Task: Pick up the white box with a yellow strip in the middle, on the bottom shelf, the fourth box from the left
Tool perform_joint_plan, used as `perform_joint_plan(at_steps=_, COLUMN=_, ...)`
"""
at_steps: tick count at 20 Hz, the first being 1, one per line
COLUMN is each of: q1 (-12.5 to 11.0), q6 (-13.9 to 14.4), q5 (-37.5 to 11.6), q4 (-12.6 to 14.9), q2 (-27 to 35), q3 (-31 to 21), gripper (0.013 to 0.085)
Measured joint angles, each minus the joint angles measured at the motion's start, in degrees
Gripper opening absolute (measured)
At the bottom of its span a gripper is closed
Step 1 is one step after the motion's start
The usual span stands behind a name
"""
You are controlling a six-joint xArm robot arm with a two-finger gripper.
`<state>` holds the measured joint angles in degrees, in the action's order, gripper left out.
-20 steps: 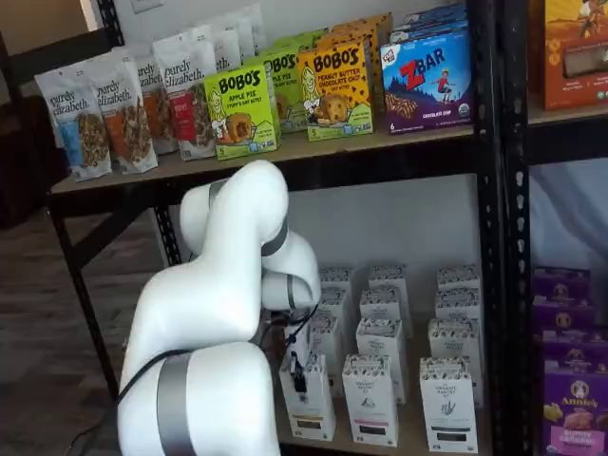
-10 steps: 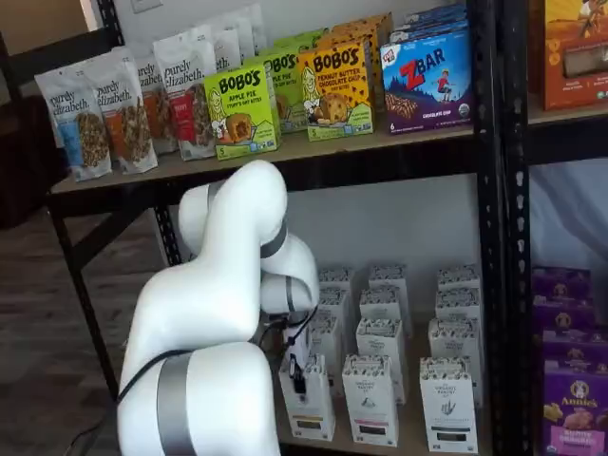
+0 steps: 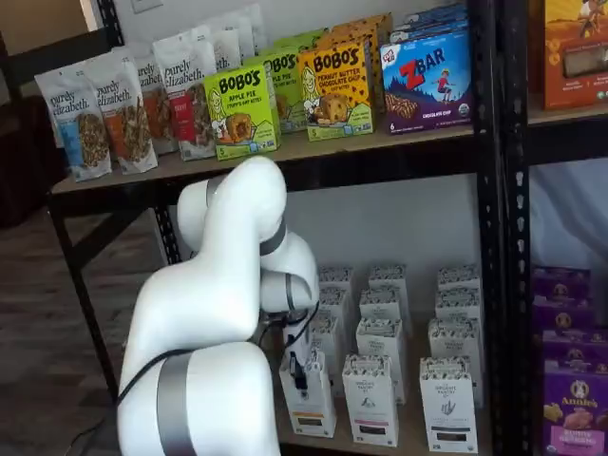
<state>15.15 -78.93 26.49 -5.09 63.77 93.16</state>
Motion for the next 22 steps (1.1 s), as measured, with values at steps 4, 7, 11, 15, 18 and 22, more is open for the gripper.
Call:
perform_joint_plan(at_steps=4, q1=-0.2, q6=0.0, q5=-0.1, q4=0.2, q2=-1.1, q3=-1.3, gripper=0.0450)
perform_joint_plan(at_steps=7, q1=-0.3, q6=-0.1, q5=-0.1, q4=0.3, q2=-2.0, q3=-2.5, gripper=0.0450)
perform_joint_plan(at_steps=11, q1=-0.3, q6=-0.6, q5=0.2, q4=-0.3, q2=-4.2, q3=-5.2, gripper=0.0450)
perform_joint_plan(at_steps=15, q1=0.1, q6=0.0, q5=-1.3, q4=0.1, q2=-7.6, q3=-10.1, gripper=0.0450)
perform_joint_plan(at_steps=18, q1=0.3, q6=0.7, q5=-2.6, q4=0.6, q2=-9.7, q3=-13.5, gripper=0.0450)
perform_joint_plan(at_steps=22, q1=0.8, q6=1.1, q5=-4.6, q4=0.6, q2=-13.2, q3=-19.1, gripper=0.0450)
